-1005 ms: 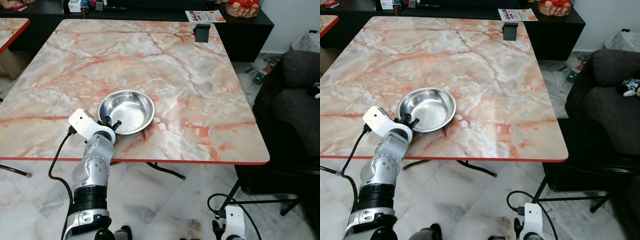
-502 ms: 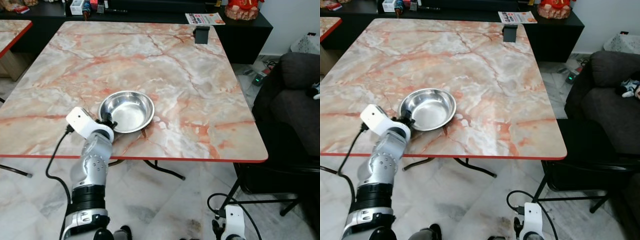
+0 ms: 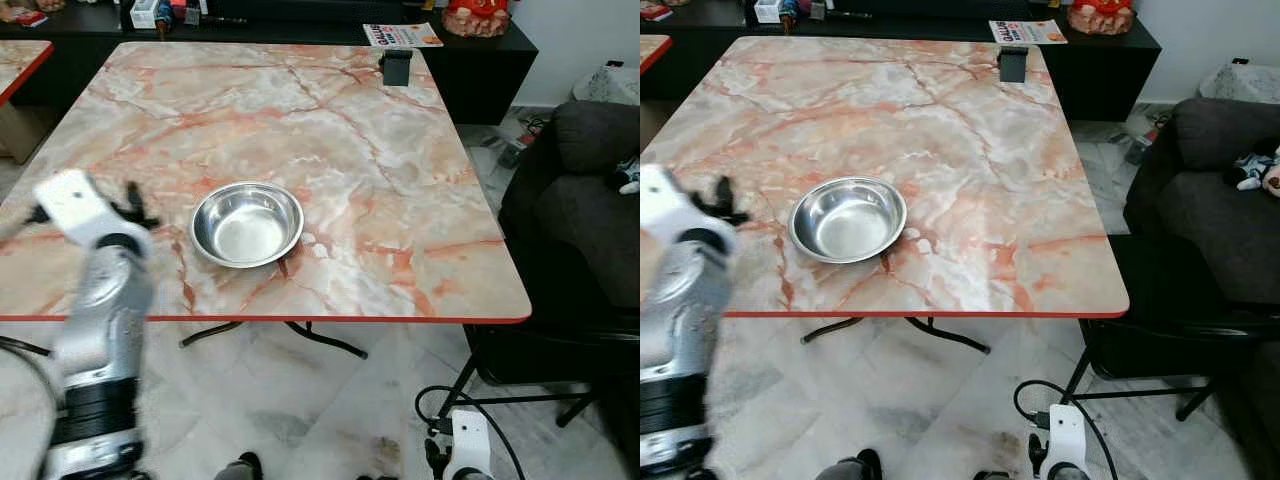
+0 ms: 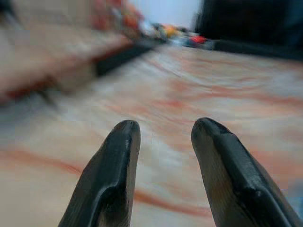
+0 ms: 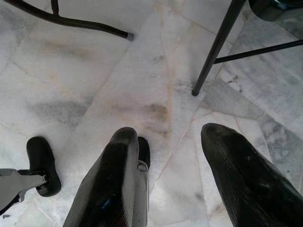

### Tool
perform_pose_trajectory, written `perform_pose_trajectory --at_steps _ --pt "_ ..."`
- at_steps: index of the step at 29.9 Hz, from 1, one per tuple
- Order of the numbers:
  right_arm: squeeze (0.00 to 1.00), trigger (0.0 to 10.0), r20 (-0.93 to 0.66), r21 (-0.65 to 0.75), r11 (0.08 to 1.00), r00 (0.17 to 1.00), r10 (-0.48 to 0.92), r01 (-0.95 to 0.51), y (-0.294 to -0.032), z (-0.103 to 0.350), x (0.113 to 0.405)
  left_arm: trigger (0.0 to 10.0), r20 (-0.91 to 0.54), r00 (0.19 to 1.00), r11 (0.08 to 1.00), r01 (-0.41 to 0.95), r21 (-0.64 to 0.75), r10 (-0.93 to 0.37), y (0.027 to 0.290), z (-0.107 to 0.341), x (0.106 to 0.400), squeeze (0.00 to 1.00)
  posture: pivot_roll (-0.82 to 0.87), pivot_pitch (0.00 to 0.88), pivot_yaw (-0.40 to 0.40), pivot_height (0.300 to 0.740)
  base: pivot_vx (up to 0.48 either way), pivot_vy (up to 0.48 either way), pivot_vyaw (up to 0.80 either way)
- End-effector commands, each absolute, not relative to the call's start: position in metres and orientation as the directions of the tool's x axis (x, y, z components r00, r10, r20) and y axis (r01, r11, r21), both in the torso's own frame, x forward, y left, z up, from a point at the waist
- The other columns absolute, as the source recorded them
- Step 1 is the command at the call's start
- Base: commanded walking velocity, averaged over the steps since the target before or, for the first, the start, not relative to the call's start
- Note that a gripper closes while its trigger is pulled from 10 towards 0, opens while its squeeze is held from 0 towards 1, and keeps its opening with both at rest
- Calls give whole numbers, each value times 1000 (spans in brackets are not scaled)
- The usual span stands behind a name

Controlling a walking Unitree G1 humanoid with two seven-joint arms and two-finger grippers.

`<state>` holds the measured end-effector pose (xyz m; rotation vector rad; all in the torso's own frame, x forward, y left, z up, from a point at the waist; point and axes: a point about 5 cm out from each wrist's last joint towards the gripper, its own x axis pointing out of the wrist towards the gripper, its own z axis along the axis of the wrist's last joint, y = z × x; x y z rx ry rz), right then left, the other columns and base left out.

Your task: Setting the table

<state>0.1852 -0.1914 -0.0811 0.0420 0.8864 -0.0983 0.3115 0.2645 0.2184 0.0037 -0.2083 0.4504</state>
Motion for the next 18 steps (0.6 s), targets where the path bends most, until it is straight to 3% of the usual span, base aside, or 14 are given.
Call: perform_pose_trajectory --at_steps 1,6,9,11,13,18 --pt "0 10000 -786 -8 995 615 -69 102 -192 -83 181 10000 221 868 882 -467 60 444 271 215 308 0 72 171 -53 740 0 0 0" --pt "0 10000 -787 -9 995 613 -70 102 -193 -84 180 10000 210 816 765 -578 284 539 309 200 290 0 75 173 -51 740 0 0 0" --pt "0 10000 -787 -8 995 612 -70 104 -192 -84 179 10000 171 783 708 -615 347 597 328 186 279 0 76 172 -48 740 0 0 0" --pt "0 10000 -789 -7 994 610 -70 105 -192 -85 178 10000 138 741 644 -647 408 657 344 169 266 0 77 175 -46 740 0 0 0" --pt "0 10000 -791 -6 994 608 -71 108 -192 -85 176 10000 120 669 517 -663 541 733 365 146 243 0 79 179 -42 740 0 0 0" --pt "0 10000 -792 -5 994 607 -71 110 -191 -86 176 10000 88 585 415 -665 621 806 380 120 218 0 83 178 -40 740 0 0 0"
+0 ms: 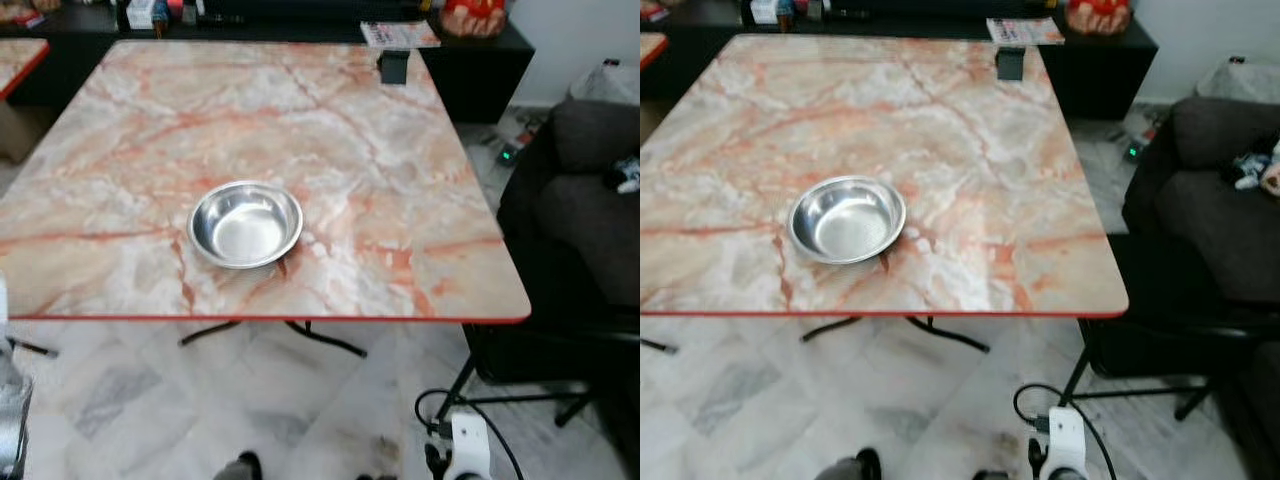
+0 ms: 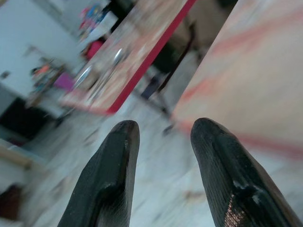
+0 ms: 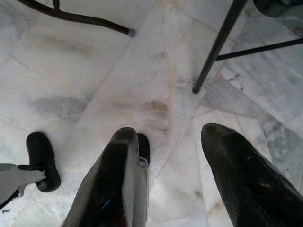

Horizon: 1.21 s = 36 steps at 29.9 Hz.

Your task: Setting the table

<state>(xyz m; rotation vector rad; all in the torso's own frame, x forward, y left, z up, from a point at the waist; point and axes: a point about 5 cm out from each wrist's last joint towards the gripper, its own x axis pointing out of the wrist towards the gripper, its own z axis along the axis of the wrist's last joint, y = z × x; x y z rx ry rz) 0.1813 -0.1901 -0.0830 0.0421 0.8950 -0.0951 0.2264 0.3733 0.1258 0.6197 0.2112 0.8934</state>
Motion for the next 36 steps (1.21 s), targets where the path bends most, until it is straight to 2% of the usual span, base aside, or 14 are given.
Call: perform_pose_trajectory --at_steps 1,4,5,6,8,11,13,15,17,20,24,27,36 --pt "0 10000 -792 -5 994 607 -71 110 -191 -86 176 10000 88 585 415 -665 621 806 380 120 218 0 83 178 -40 740 0 0 0" --pt "0 10000 -793 -5 994 606 -71 110 -191 -86 175 10000 44 548 384 -638 667 835 384 101 204 0 85 172 -37 740 0 0 0" --pt "0 10000 -793 -4 994 605 -70 109 -191 -86 176 10000 -18 532 401 -616 678 847 383 83 196 0 82 166 -37 740 0 0 0" --pt "0 10000 -793 -4 994 605 -70 109 -191 -86 176 10000 -18 532 401 -616 678 847 383 83 196 0 82 166 -37 740 0 0 0" --pt "0 10000 -792 -3 994 606 -67 106 -190 -86 176 10000 -228 524 525 -534 662 821 373 38 183 0 82 155 -33 740 0 0 0" --pt "0 10000 -792 -3 995 606 -65 103 -189 -85 177 10000 -477 518 703 -488 517 710 349 -7 173 0 73 146 -32 740 0 0 0" --pt "0 10000 -792 -4 995 607 -64 100 -189 -85 178 10000 -570 519 770 -462 440 637 335 -24 170 0 69 136 -31 740 0 0 0" --pt "0 10000 -790 -5 995 610 -66 100 -189 -84 179 10000 -642 536 836 -367 408 548 315 -39 171 0 63 129 -32 740 0 0 0" --pt "0 10000 -789 -5 995 611 -66 101 -190 -84 180 10000 -663 550 862 -335 381 507 306 -44 172 0 63 129 -32 740 0 0 0" --pt "0 10000 -787 -7 995 613 -68 102 -191 -84 181 10000 -701 643 951 -211 225 309 267 -54 188 0 58 112 -32 740 0 0 0" --pt "0 10000 -787 -7 995 613 -68 102 -191 -84 181 10000 -701 645 953 -208 221 303 266 -54 189 0 58 112 -32 740 0 0 0" --pt "0 10000 -781 -14 993 619 -82 115 -194 -82 183 10000 -720 680 991 -83 107 135 229 -62 202 0 26 72 -32 740 0 0 0" --pt "0 10000 -787 -27 987 606 -118 157 -200 -84 178 10000 -741 666 996 -48 72 86 224 -64 203 0 -22 28 -13 740 0 0 0"
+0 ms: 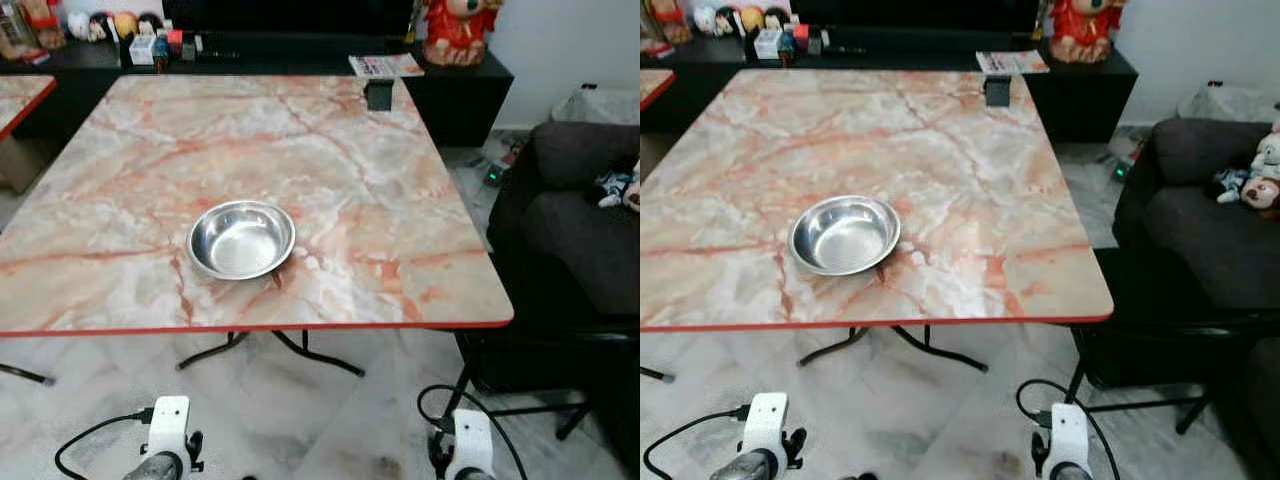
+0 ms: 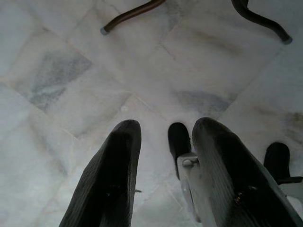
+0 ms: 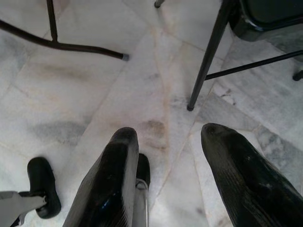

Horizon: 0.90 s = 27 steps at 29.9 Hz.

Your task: Setting the table

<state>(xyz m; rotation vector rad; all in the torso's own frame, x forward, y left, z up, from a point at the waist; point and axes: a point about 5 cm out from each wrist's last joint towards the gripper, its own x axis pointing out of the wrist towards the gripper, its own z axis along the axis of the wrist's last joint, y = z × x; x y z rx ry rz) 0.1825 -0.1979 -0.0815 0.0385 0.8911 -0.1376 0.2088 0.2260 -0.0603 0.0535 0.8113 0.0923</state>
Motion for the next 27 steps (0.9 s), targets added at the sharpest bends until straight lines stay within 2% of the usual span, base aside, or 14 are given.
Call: perform_pose_trajectory --at_steps 1,9,21,27 --pt "0 10000 -787 -27 987 605 -120 161 -200 -84 177 10000 -738 670 997 -50 64 81 224 -64 203 0 -22 28 -13 740 0 0 0" --pt "0 10000 -788 -25 984 602 -128 175 -202 -85 174 10000 -764 637 995 -74 70 101 229 -69 194 0 -31 10 -13 740 0 0 0" --pt "0 10000 -787 -19 985 606 -119 169 -201 -85 175 10000 -780 618 995 -63 80 101 230 -73 188 0 -30 3 -15 740 0 467 0" --pt "0 10000 -787 -14 985 606 -115 169 -199 -85 175 10000 -777 620 994 -75 80 109 233 -72 188 0 -23 33 -10 740 0 476 0"
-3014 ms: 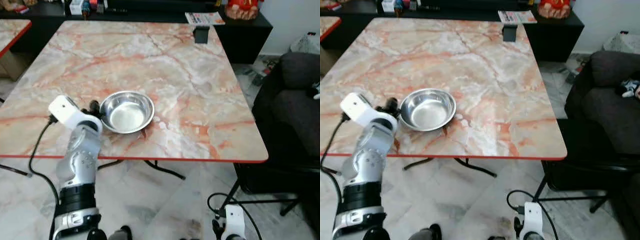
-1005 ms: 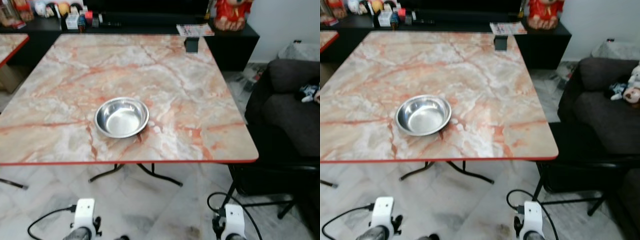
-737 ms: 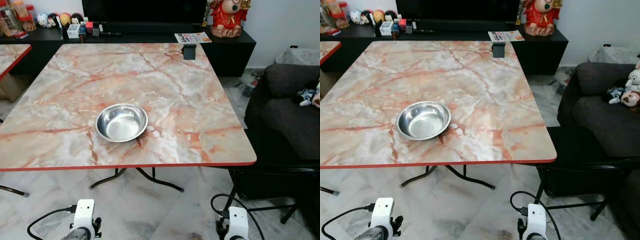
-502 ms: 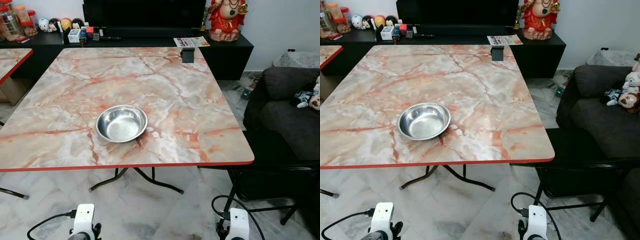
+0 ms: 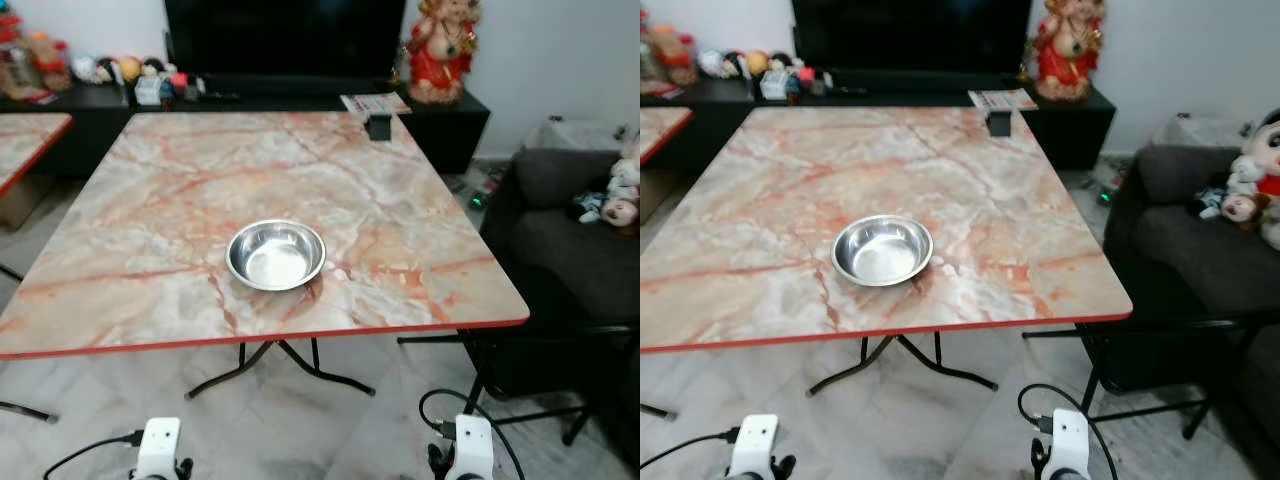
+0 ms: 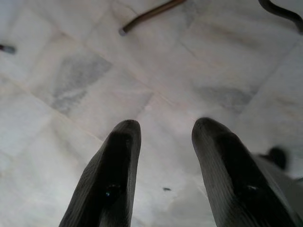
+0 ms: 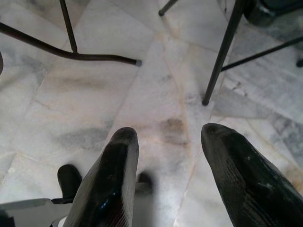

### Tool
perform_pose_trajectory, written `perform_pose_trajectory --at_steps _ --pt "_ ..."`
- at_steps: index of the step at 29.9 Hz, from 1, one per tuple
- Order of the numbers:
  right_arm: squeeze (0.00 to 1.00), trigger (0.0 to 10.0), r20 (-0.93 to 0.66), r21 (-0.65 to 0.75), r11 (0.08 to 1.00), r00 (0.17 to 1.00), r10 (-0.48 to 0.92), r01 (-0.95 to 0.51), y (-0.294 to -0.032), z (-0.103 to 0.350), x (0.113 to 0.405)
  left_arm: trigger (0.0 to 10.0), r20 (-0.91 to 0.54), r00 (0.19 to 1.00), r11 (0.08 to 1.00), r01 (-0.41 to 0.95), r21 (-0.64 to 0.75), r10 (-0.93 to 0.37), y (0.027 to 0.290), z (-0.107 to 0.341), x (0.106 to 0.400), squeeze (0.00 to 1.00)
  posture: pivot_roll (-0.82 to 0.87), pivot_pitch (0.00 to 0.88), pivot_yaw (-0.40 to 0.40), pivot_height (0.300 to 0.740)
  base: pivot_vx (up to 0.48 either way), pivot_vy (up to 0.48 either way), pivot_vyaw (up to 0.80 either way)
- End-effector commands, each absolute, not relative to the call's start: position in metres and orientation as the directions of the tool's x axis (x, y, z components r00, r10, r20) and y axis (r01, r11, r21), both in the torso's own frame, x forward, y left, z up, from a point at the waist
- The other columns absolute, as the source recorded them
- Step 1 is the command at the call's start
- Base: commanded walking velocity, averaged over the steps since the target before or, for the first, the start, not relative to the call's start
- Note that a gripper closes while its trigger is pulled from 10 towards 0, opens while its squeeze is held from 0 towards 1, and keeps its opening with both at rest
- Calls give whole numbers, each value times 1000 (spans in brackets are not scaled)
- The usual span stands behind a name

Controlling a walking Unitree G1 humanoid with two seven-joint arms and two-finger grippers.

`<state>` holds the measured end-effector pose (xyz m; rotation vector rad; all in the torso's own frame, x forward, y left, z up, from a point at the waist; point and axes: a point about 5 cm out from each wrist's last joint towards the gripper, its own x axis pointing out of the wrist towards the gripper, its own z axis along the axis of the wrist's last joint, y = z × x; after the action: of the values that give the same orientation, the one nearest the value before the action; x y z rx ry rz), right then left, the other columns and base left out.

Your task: Setting the table

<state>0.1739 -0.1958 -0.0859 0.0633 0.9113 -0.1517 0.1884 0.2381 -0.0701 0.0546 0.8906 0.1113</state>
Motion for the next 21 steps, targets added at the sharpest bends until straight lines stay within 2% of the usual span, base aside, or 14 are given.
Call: perform_pose_trajectory --at_steps 1,14,19,21 --pt "0 10000 -788 -13 985 605 -115 171 -199 -85 174 10000 -775 621 994 -77 81 111 233 -72 188 0 -18 44 -10 740 0 476 0" --pt "0 10000 -783 1 986 614 -103 166 -192 -85 177 10000 -763 631 990 -114 87 140 242 -68 190 0 6 126 5 740 0 476 0" --pt "0 10000 -779 16 987 621 -88 159 -187 -84 180 10000 -761 629 987 -127 96 156 247 -67 190 0 26 139 11 740 0 478 685" --pt "0 10000 -780 33 980 618 -96 194 -187 -84 179 10000 -759 630 986 -137 97 163 249 -67 189 0 32 142 10 740 0 476 0"
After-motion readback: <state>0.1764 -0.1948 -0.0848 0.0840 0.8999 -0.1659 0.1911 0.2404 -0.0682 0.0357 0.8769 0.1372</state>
